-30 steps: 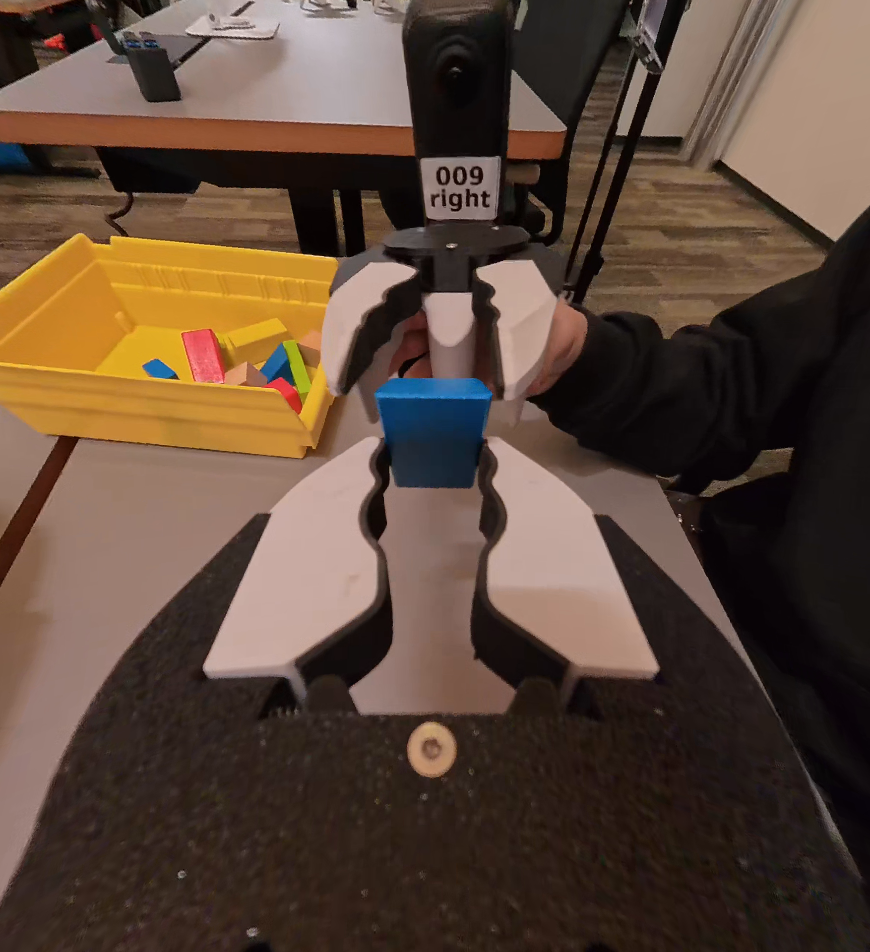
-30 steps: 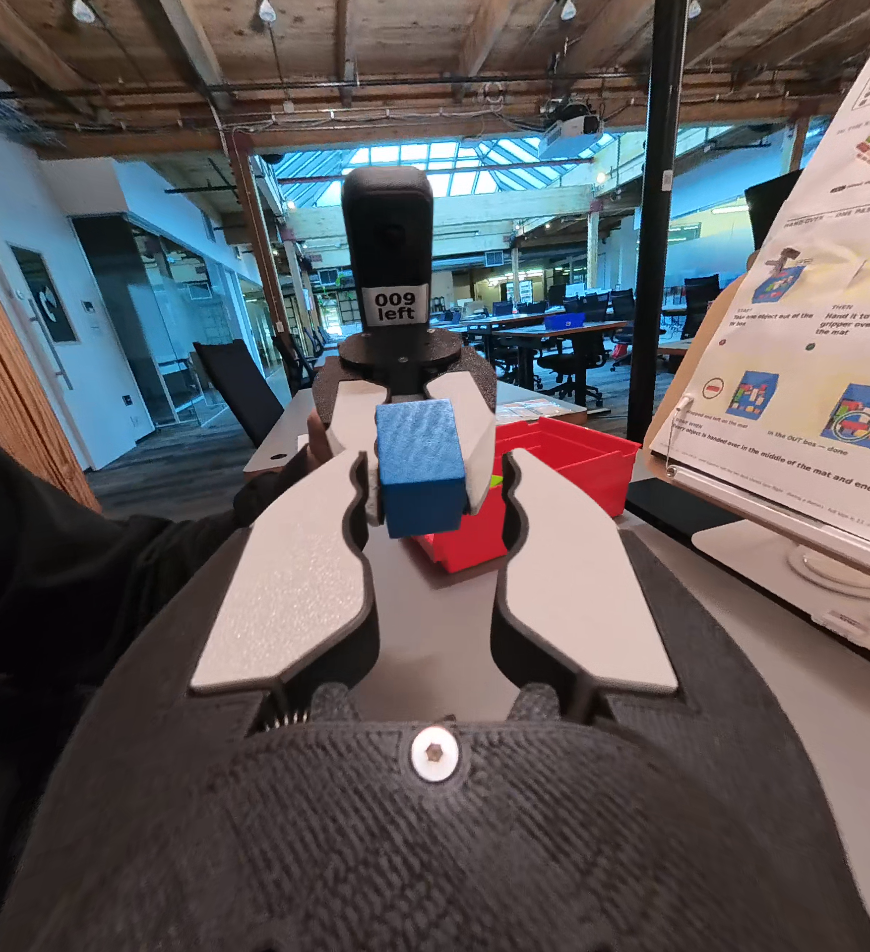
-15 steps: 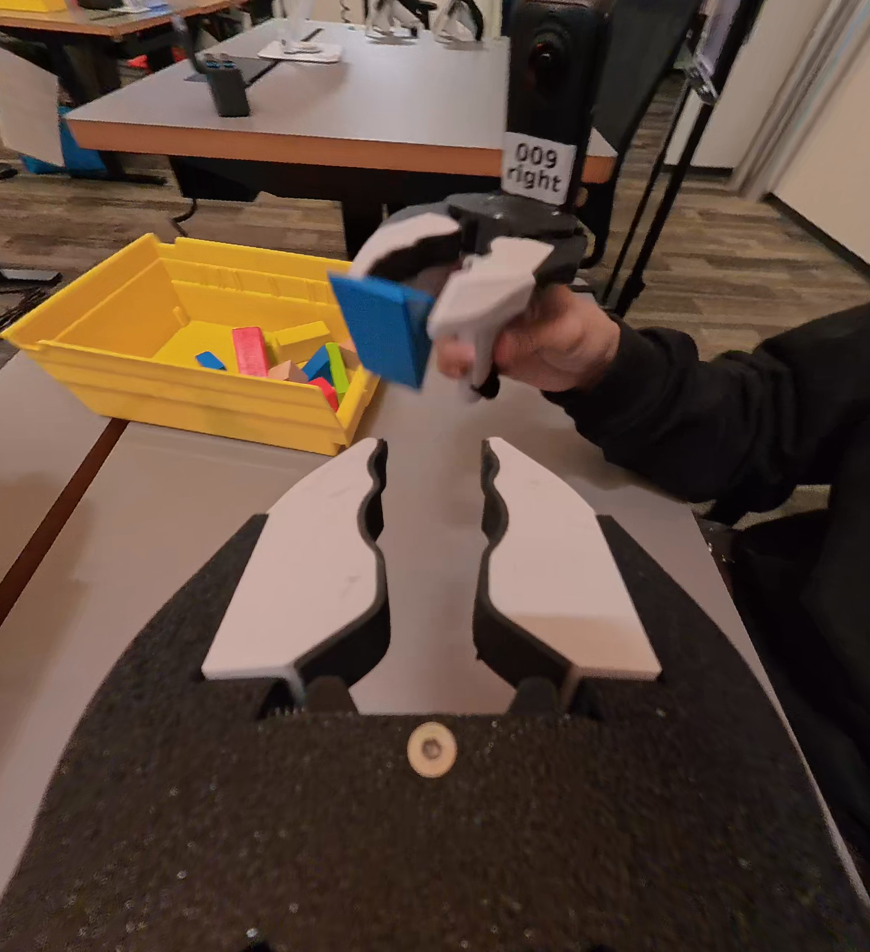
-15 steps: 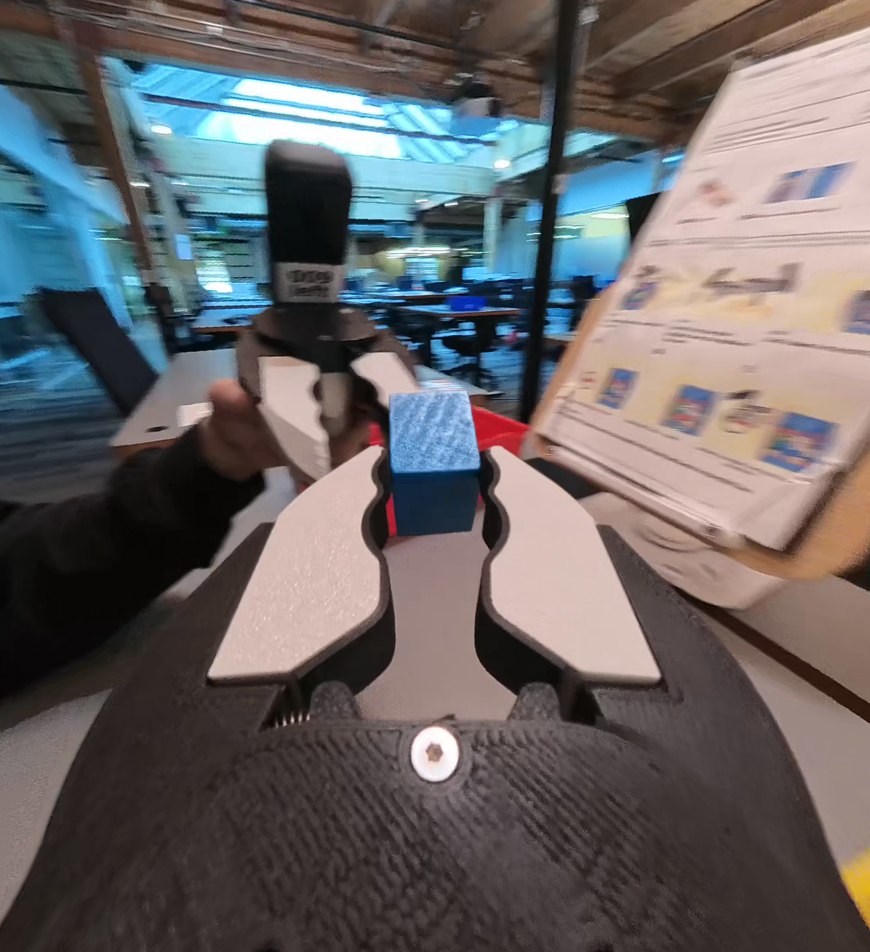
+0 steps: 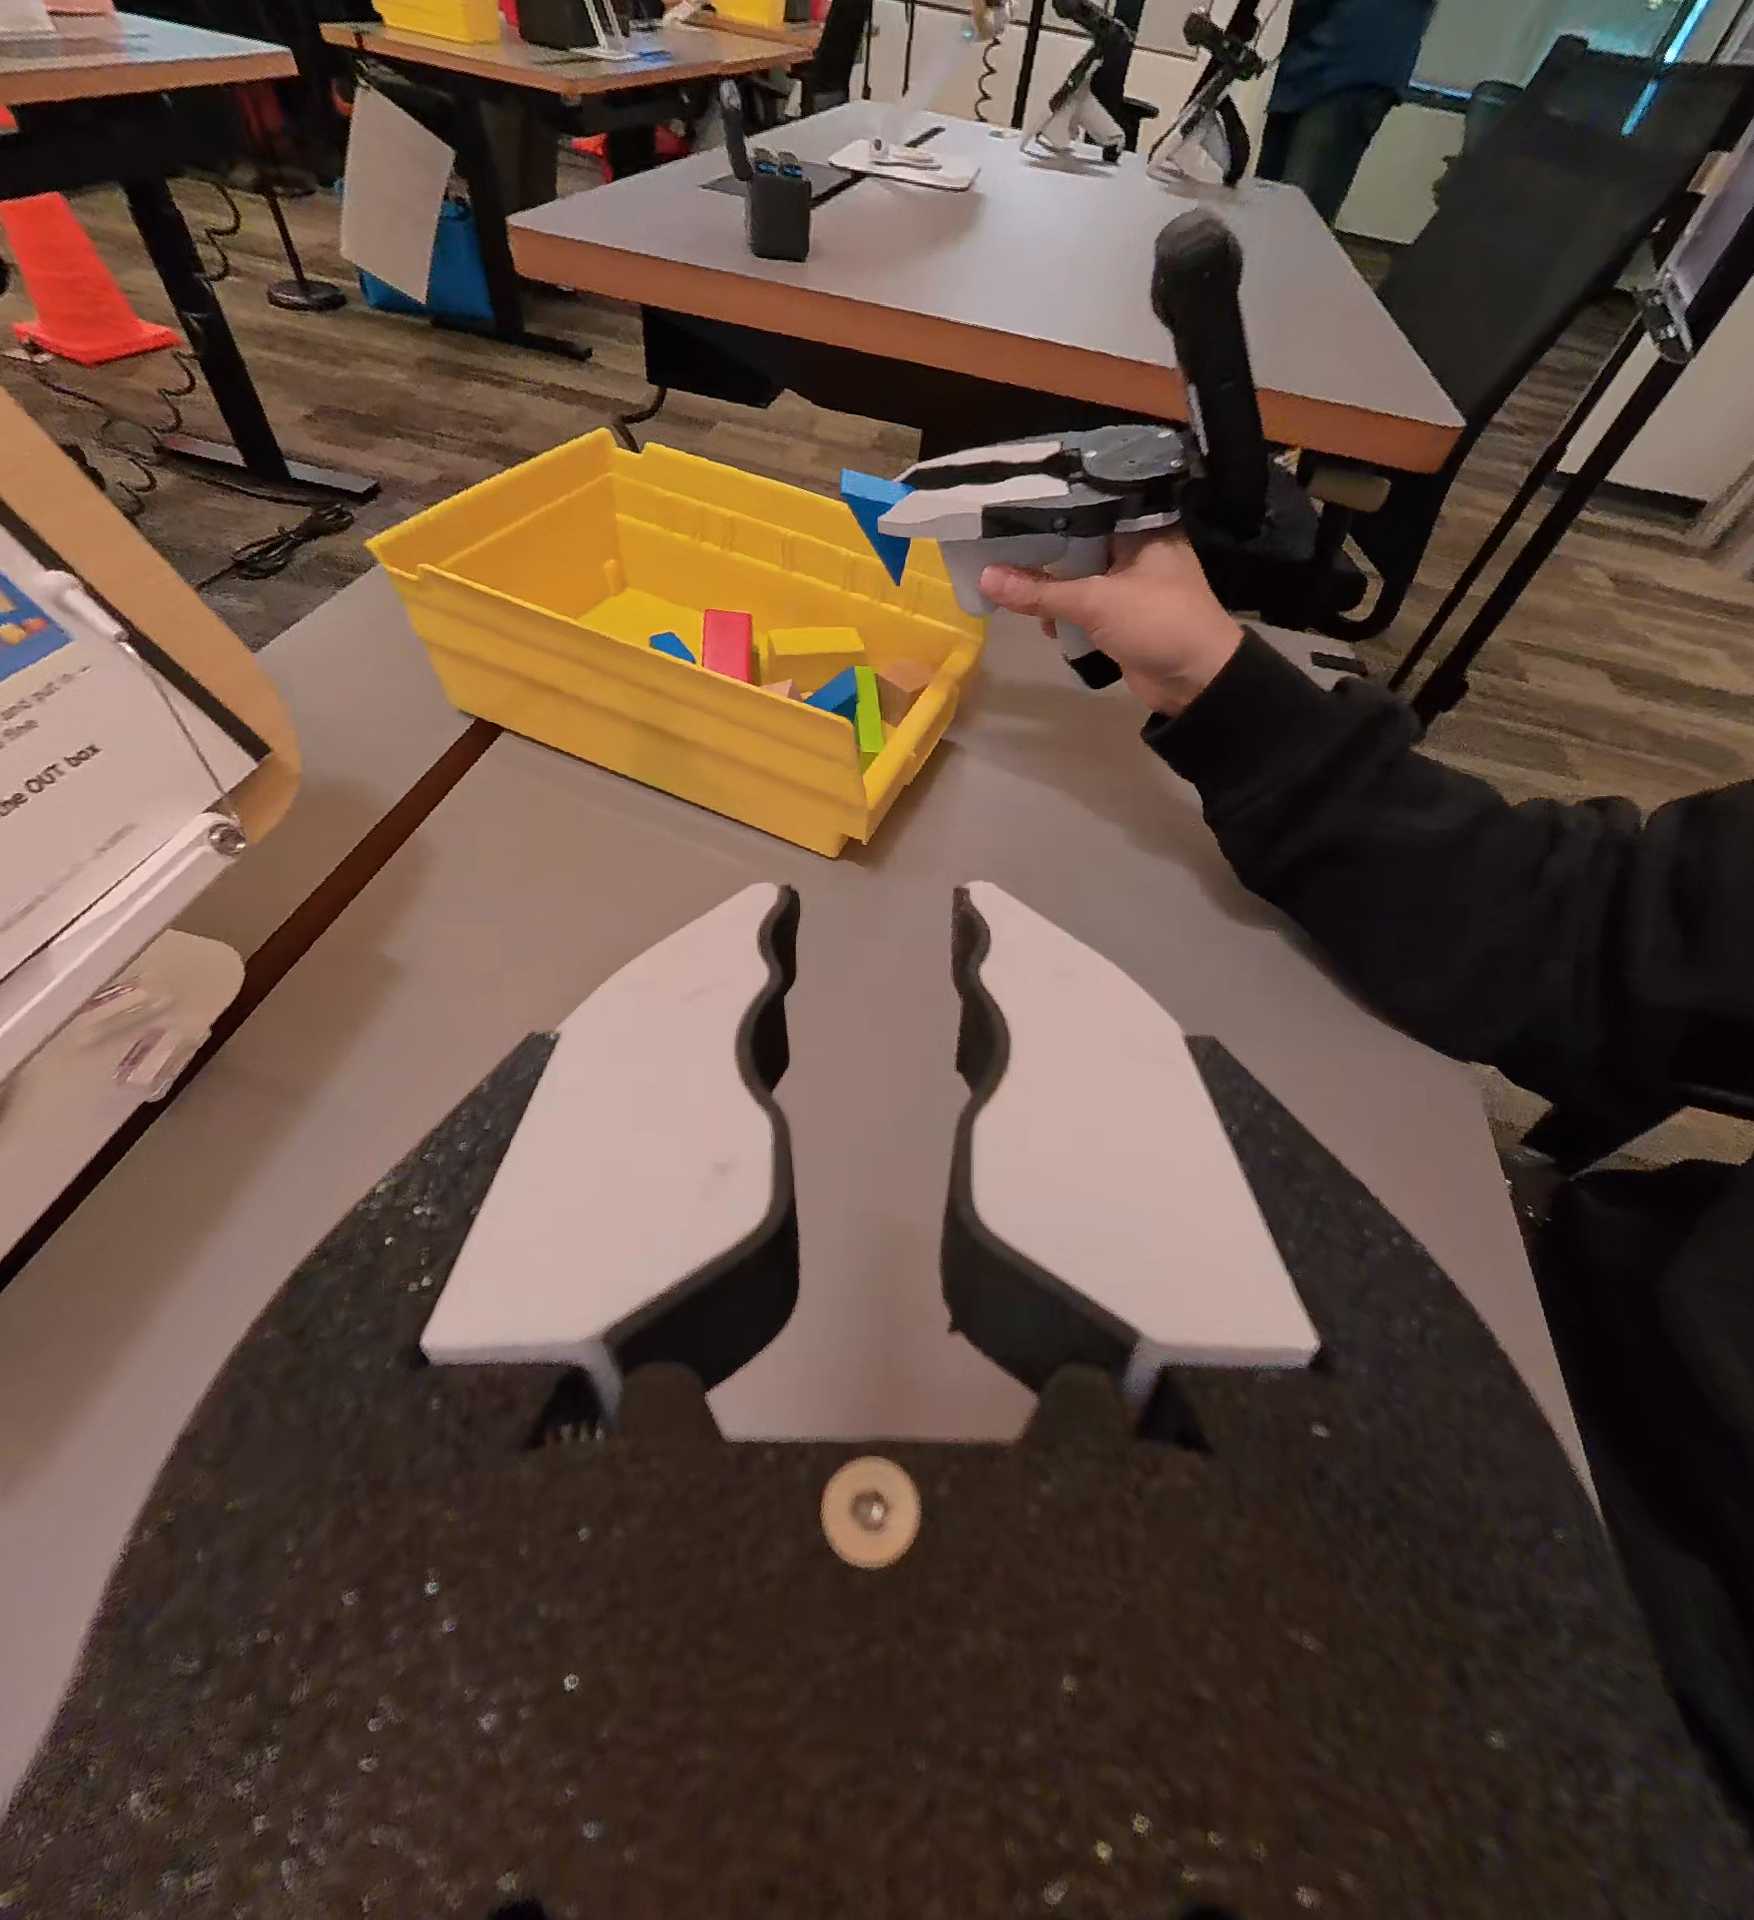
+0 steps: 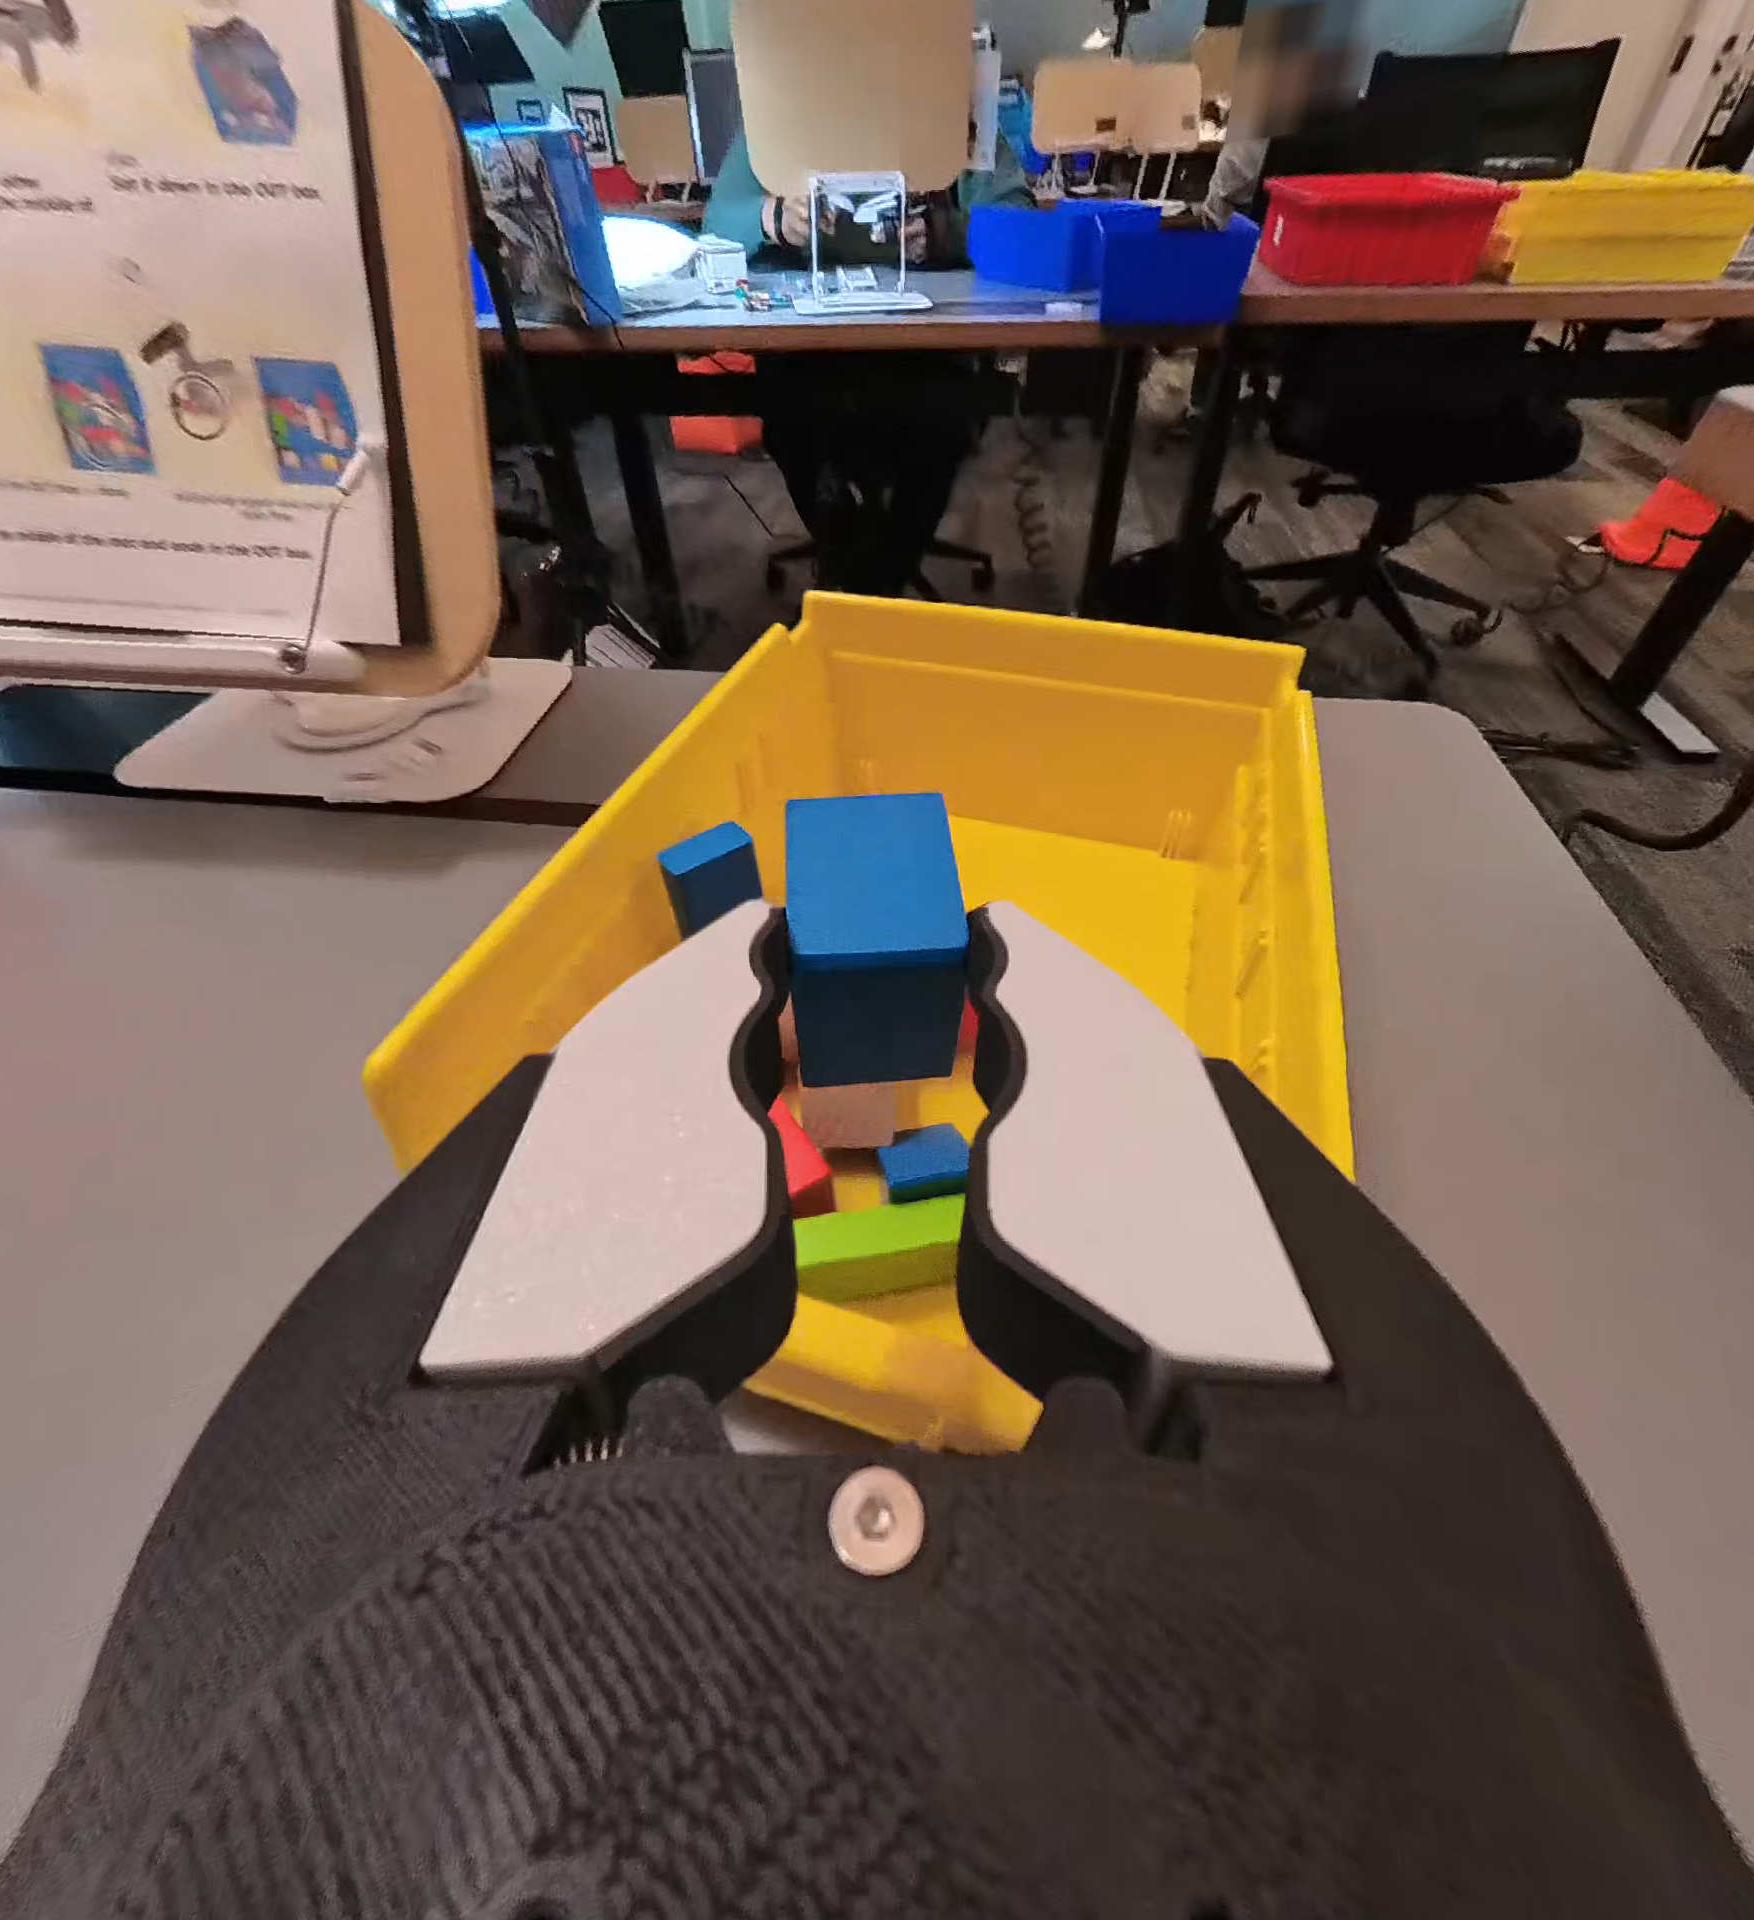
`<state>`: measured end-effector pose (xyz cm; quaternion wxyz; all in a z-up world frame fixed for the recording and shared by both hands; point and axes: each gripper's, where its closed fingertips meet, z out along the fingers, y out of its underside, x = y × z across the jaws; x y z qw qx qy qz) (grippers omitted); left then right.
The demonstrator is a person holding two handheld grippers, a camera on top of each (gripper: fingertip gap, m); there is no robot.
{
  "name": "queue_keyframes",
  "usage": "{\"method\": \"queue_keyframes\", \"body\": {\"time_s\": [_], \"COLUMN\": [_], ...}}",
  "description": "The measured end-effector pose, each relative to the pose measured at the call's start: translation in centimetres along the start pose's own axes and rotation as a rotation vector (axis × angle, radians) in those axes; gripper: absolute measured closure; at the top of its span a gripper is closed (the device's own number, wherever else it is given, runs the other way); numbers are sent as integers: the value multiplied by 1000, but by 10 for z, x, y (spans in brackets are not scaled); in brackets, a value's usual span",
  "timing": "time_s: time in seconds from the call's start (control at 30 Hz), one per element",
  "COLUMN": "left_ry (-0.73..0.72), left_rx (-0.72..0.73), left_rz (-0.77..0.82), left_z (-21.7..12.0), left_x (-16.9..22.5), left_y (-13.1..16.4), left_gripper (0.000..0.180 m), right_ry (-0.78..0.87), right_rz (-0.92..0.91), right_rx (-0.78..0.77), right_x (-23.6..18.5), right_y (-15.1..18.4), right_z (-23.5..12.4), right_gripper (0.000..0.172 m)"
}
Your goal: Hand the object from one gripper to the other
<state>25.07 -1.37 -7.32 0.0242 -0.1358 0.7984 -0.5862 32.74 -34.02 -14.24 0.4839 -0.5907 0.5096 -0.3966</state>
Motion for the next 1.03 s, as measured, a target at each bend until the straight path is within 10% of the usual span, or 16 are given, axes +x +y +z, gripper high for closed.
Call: {"method": "queue_keyframes", "body": {"time_s": [0.4, 0.7, 1.03], "left_ry": [-4, -86, -768], "left_rx": [16, 79, 9], "left_rz": [-68, -105, -515], "left_z": [-13, -40, -172], "left_x": [-10, -26, -98], "left_y": [4, -2, 55], "left_gripper": [154, 153, 135], "right_ry": [-45, -156, -488], "right_rz": [170, 112, -60], "right_rx": [-192, -19, 59], "right_x": [9, -46, -167], "right_y": [36, 1, -33], "right_z": [60, 18, -20], "right_gripper": [136, 129, 127]}}
